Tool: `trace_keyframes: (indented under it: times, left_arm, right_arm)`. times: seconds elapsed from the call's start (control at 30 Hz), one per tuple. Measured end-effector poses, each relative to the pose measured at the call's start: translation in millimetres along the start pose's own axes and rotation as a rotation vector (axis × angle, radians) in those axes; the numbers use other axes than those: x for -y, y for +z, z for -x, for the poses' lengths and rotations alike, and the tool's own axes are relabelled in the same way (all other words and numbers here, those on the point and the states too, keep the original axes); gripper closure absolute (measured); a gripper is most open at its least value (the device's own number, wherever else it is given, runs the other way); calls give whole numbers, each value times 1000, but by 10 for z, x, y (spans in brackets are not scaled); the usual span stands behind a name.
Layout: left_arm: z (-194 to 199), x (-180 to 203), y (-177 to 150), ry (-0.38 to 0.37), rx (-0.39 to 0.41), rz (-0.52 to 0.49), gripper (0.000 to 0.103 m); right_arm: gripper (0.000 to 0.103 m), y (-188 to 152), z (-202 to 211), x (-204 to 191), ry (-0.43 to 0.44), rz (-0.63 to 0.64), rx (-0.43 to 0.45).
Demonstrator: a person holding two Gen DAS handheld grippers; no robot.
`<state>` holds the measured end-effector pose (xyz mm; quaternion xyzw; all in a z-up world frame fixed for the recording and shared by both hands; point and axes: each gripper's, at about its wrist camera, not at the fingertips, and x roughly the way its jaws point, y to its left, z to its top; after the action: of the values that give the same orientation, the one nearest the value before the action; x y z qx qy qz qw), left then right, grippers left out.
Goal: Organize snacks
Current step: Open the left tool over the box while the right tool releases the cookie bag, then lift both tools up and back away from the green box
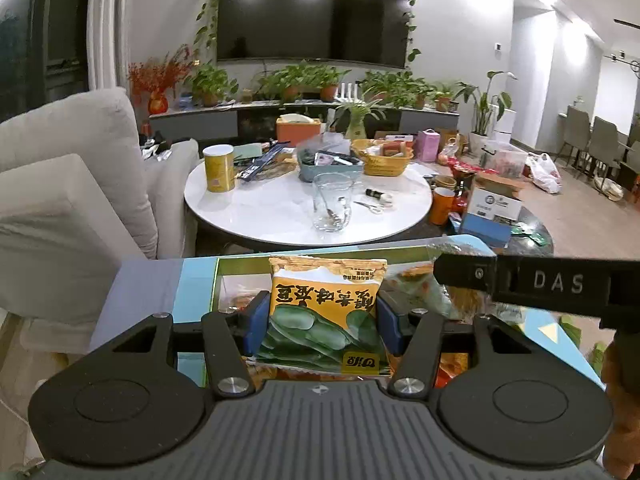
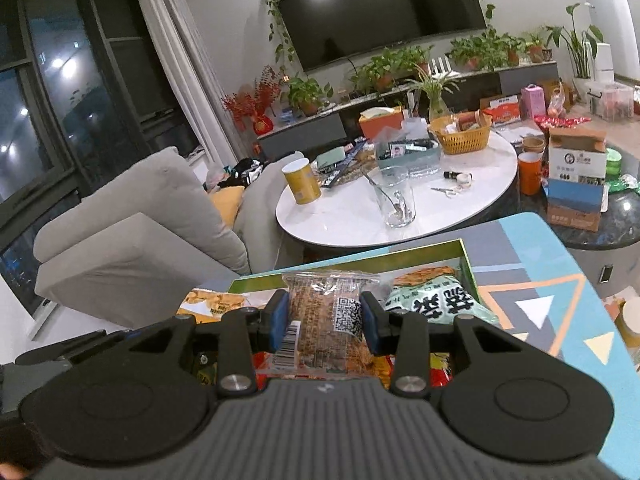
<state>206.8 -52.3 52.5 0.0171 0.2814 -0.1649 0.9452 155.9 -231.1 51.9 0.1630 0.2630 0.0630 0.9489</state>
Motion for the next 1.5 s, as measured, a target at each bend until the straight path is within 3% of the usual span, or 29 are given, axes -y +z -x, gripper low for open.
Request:
trace_keyframes:
  times: [0.5, 0.73, 1.5]
  left_arm:
    - [-402, -155, -2, 25, -45, 10, 51]
    - [-456, -112, 0, 29, -65, 1, 48]
    - [-52, 99, 17, 39, -13, -40, 43]
  right_arm:
    - [55, 14, -406, -48, -19, -4, -55]
    - [53, 5, -363, -46, -24, -11, -19]
    - [49, 13, 45, 25, -38, -18, 23]
